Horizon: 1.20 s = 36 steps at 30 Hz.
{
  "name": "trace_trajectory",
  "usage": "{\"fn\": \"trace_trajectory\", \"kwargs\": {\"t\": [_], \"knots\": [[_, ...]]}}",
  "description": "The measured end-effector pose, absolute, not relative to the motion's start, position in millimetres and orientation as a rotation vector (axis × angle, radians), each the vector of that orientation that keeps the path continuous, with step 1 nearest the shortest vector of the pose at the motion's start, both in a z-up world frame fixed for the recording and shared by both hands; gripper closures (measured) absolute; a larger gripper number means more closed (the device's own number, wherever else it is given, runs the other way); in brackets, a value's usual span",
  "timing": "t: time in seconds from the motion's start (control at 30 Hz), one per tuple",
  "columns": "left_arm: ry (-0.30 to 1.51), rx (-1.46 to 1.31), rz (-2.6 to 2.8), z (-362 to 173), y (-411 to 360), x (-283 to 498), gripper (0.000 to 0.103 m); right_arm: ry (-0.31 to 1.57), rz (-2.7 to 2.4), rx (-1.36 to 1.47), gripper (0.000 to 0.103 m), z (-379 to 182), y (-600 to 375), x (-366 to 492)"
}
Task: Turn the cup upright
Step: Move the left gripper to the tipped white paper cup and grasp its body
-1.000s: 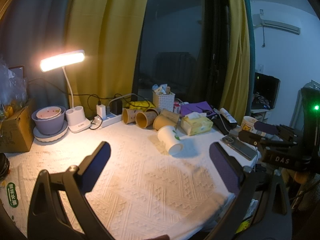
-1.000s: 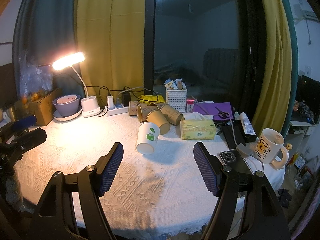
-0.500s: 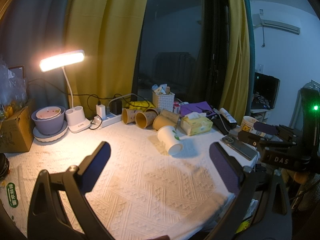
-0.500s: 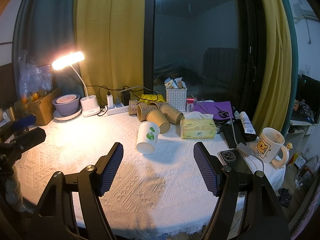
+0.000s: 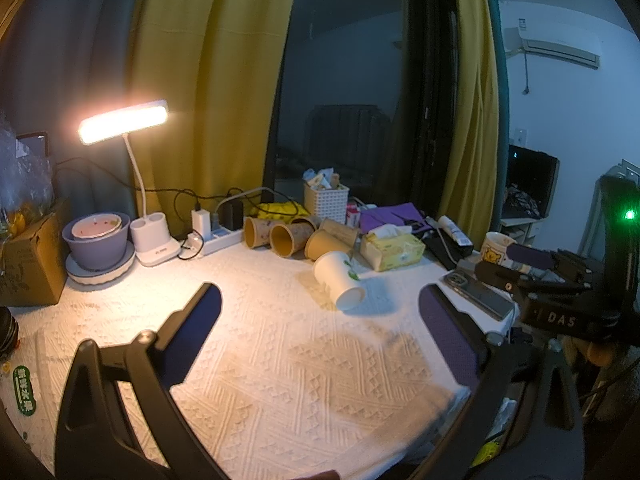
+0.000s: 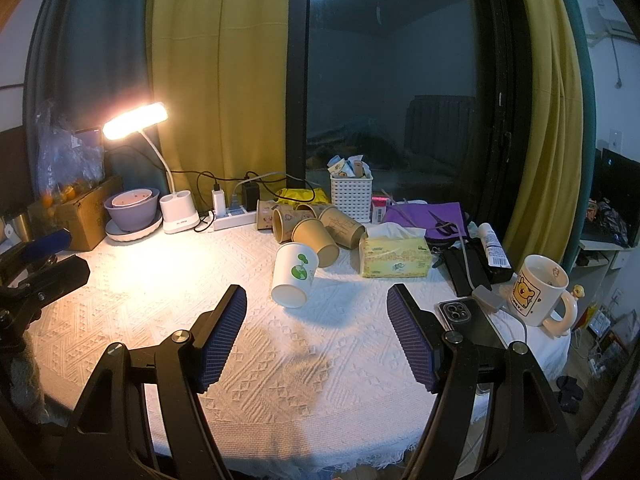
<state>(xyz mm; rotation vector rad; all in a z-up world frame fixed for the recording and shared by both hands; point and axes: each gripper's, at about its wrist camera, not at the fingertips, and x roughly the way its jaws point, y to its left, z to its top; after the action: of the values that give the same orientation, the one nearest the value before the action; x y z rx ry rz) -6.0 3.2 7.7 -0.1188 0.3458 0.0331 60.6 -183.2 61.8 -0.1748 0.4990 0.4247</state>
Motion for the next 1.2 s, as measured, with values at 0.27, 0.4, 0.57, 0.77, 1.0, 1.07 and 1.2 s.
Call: {"fn": "trace_trajectory", "kwargs": {"t": [0.27, 0.4, 0.57, 0.77, 1.0, 1.07, 1.2], "knots": [[0.345, -0.11, 0.028, 10.8, -1.3, 3.8, 0.003, 0.504, 0.426, -0.173, 0.027, 59.7, -184.3, 63.2], [0.362, -0.106, 0.014, 7.4, -2.9, 17.2, 0.003, 0.523, 0.425, -0.171, 0.027, 52.2, -188.3, 70.4], [0.413, -0.106, -0.006, -4.5, -3.4, 48.1, 0.003, 0.565, 0.413, -0.165, 0.027, 37.4, -192.2, 92.0], [0.497, -0.102, -0.033, -22.3, -11.9, 98.3, 0.003, 0.628, 0.399, -0.148, 0.027, 18.5, -196.6, 127.0], [0.607, -0.112, -0.048, -47.2, -23.3, 164.4, 0.003, 0.674, 0.395, -0.132, 0.027, -2.1, -206.2, 177.9], [0.635, -0.12, -0.043, -54.4, -24.7, 183.7, 0.003, 0.685, 0.398, -0.128, 0.027, -7.3, -208.4, 192.5], [0.696, -0.145, -0.028, -69.0, -23.5, 216.5, 0.004, 0.71, 0.406, -0.127, 0.027, -17.6, -210.7, 221.2]]}}
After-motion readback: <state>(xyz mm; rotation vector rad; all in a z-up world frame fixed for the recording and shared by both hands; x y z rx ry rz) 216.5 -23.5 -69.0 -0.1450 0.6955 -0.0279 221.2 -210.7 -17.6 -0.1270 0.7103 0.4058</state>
